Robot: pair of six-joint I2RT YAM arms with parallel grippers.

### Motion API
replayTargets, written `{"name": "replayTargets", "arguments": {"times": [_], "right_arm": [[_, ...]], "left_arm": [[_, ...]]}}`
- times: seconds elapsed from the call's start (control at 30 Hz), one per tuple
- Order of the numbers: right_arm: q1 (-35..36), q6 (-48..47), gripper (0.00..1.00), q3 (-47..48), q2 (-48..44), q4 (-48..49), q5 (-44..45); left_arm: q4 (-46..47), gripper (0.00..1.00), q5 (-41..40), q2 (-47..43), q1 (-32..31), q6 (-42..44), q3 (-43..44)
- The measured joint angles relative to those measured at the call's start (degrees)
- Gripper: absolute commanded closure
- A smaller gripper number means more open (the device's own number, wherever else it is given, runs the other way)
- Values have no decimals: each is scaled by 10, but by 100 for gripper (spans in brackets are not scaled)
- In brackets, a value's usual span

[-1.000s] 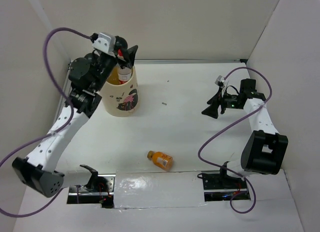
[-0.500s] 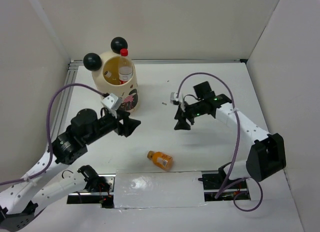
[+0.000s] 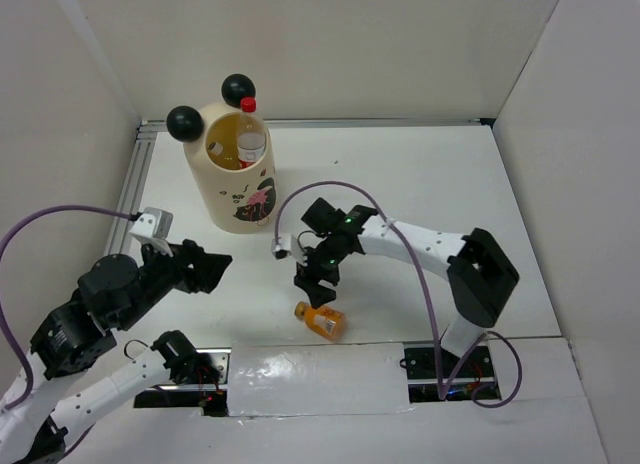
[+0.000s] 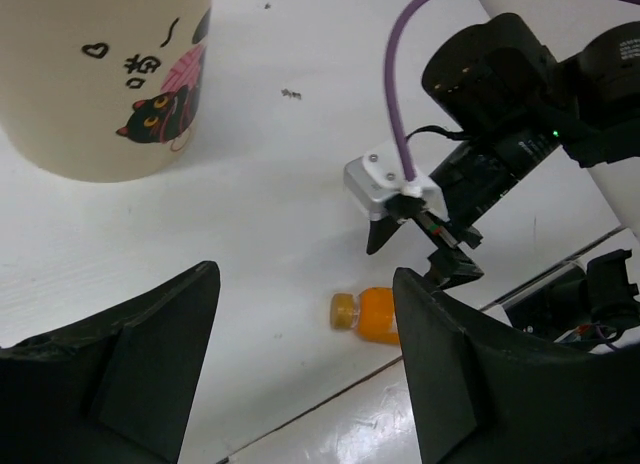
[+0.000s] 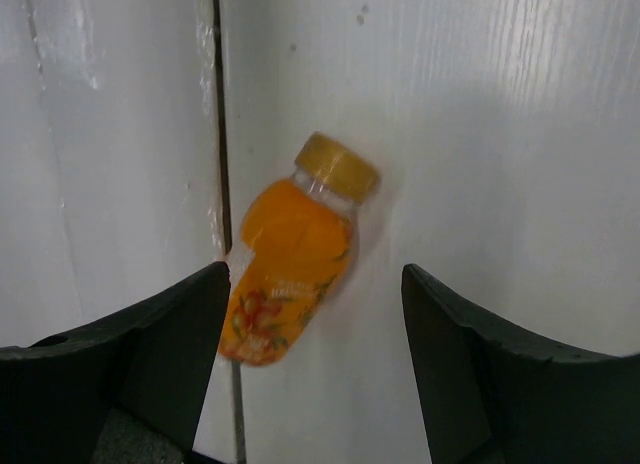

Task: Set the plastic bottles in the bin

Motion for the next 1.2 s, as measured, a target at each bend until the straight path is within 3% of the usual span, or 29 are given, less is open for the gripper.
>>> {"name": "replayTargets", "arguments": {"times": [0.13, 0.3, 0.67, 1.0, 1.03, 1.07, 1.2], "right_arm": [[55, 39, 25, 86, 81, -20, 50], [110, 87, 27, 116, 116, -45, 89], [127, 154, 30, 126, 153, -63, 205], [156, 170, 30, 125, 202, -65, 254], [158, 170, 33, 125, 202, -66, 255], [159, 171, 47, 125, 202, -66, 259], [161, 168, 80, 120, 202, -70, 257]], "left_arm": [[-42, 18, -17, -26, 0, -16, 10], [-72, 17, -29, -32, 0, -17, 28], [-99, 14, -32, -73, 0, -14, 29], [-103, 12, -32, -73, 0, 2, 29], [-103, 12, -32, -73, 0, 3, 29], [-103, 12, -32, -73, 0, 3, 29], [-100, 12, -31, -73, 0, 3, 24]]}}
